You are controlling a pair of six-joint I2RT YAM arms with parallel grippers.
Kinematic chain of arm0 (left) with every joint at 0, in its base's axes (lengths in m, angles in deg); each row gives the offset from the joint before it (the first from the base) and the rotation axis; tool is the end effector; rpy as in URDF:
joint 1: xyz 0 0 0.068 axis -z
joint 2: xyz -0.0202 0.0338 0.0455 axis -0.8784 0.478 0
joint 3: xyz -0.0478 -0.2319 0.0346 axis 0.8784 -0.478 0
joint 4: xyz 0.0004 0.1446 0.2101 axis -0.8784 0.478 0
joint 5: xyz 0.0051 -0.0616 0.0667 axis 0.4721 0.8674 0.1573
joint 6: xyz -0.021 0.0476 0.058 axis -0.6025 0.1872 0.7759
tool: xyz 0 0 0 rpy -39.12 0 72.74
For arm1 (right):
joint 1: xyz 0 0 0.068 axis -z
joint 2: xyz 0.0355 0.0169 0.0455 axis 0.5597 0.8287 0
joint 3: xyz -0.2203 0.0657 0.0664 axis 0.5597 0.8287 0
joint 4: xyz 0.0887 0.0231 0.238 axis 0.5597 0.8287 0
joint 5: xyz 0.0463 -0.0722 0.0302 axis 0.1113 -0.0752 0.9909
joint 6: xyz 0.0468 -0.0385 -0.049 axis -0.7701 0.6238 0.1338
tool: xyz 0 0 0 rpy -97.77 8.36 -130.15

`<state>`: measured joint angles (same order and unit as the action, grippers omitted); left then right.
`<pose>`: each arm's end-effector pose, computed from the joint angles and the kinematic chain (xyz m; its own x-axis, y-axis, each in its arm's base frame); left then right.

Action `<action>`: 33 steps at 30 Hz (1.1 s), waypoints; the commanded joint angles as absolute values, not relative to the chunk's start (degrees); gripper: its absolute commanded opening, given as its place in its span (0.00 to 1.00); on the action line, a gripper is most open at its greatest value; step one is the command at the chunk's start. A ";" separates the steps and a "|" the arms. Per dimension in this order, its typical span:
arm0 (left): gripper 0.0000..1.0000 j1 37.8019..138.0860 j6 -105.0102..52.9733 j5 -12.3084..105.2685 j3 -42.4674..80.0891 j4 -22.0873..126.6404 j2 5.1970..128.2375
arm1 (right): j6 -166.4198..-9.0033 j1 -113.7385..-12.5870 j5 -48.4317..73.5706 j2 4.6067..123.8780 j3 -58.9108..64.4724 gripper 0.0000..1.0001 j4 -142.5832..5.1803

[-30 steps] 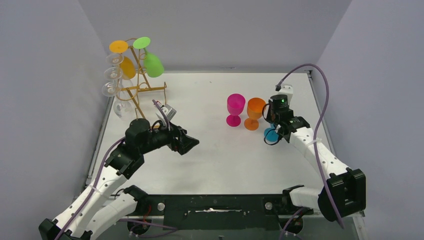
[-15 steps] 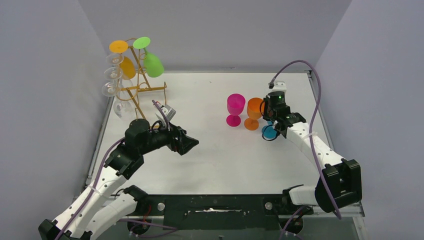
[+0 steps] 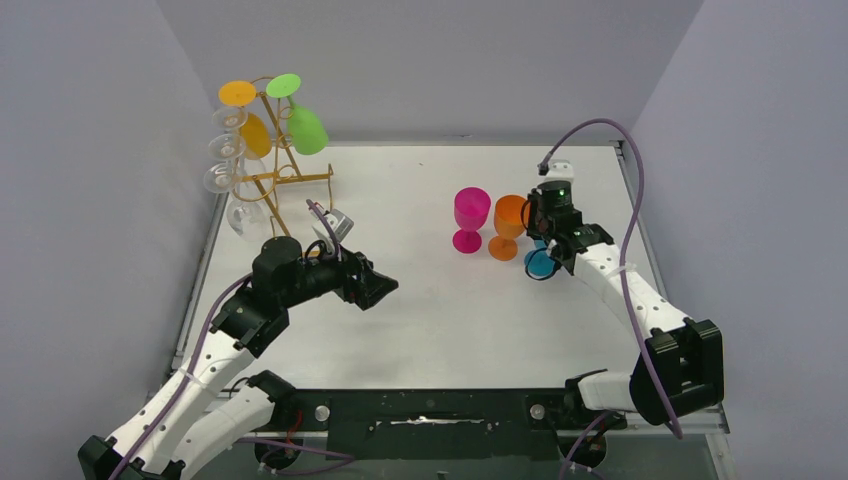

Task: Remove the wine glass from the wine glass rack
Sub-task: Place the wine glass at the center of the board, then pick up the wine glass from the wine rack.

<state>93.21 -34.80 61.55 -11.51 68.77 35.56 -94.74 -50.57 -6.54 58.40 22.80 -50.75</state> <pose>0.1780 -0.1413 0.2844 -0.5106 -0.0597 -0.8577 0.6699 0.5978 -0.4404 0.3063 0.0770 0.2256 -0.6061 0.0647 -0.7927 0.0165 0.9975 0.0688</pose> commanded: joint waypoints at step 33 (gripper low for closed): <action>0.87 89.82 -24.41 53.67 29.94 87.31 59.80 | -117.19 -50.31 15.14 30.12 31.27 0.68 -60.21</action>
<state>92.27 -27.70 57.92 18.80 82.76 55.43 -110.28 -50.57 9.25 34.45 28.33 -51.71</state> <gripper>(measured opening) 0.871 0.643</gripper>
